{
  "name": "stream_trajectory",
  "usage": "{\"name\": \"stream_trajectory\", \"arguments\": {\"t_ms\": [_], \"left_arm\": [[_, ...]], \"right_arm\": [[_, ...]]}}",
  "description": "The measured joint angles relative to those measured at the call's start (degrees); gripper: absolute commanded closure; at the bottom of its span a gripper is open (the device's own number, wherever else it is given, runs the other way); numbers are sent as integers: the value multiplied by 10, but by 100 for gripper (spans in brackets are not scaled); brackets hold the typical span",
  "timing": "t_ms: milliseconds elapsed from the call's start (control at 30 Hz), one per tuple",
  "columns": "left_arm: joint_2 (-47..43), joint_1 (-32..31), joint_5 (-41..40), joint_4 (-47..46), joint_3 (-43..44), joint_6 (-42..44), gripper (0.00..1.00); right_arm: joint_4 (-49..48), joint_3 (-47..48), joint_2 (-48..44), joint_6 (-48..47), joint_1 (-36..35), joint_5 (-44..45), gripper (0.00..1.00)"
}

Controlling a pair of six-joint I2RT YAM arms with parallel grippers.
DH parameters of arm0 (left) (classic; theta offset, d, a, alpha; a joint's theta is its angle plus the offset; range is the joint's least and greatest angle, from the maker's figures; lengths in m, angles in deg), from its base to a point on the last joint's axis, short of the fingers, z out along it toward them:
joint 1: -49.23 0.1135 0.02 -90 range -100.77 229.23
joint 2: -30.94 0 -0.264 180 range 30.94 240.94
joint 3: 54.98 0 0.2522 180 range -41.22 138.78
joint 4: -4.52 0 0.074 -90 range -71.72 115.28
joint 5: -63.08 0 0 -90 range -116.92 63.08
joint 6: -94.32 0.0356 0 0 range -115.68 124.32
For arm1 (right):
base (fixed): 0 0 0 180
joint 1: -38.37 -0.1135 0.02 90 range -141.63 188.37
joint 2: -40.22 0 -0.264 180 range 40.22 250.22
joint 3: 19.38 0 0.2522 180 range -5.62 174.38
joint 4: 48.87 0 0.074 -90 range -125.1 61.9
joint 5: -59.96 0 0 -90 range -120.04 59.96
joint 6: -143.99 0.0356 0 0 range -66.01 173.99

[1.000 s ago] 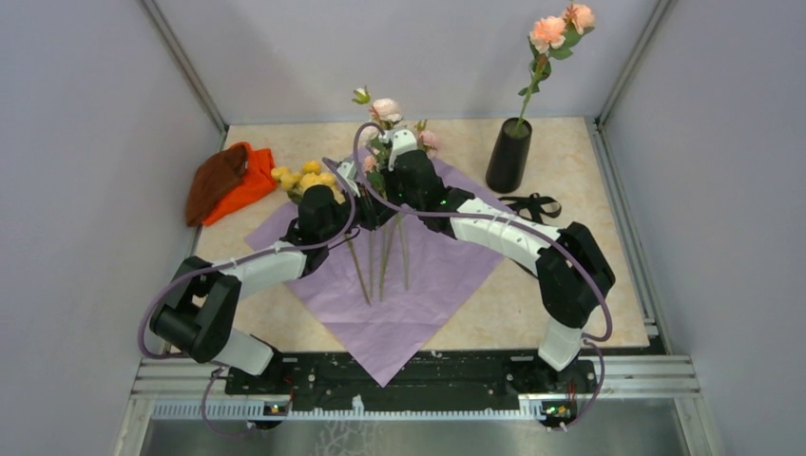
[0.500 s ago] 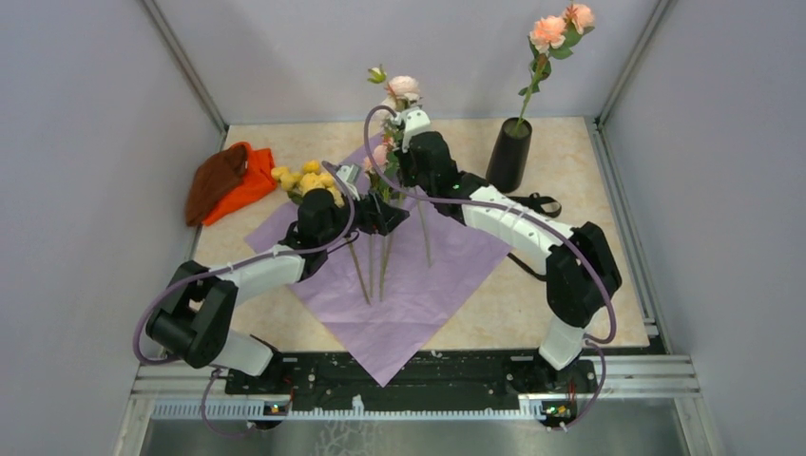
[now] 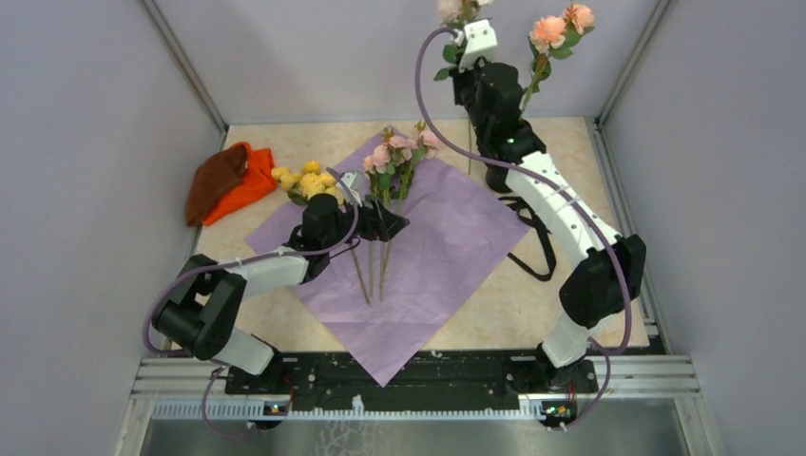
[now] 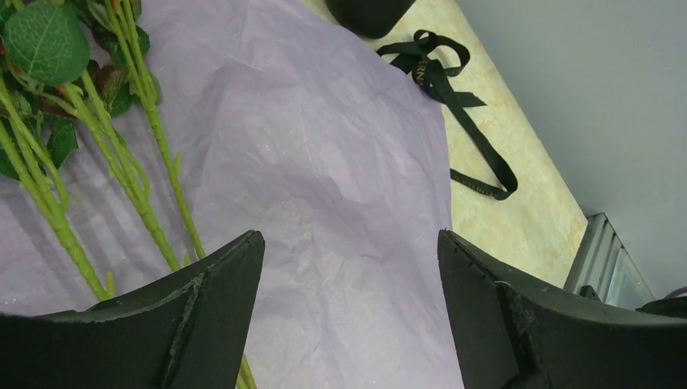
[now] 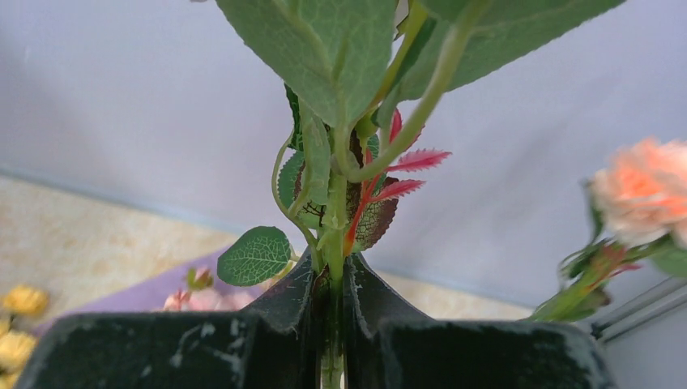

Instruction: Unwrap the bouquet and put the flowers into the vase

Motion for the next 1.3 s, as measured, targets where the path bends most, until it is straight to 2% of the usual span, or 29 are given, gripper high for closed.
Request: {"name": "stream_trajectory", "arguments": {"t_ms": [333, 433, 600, 867, 1300], "left_arm": [[21, 0, 0, 0, 0, -1, 16], [26, 0, -1, 0, 0, -1, 16], [31, 0, 0, 0, 0, -2, 17], [32, 0, -7, 0, 0, -1, 17], [35, 0, -14, -5, 0, -1, 17]], "right_arm": [[-16, 156, 33, -43, 47, -2, 100], [-18, 178, 36, -50, 58, -4, 100], [-25, 170, 35, -55, 78, -6, 100], [-31, 103, 38, -57, 102, -12, 100], [-28, 116, 40, -67, 116, -19, 100]]}}
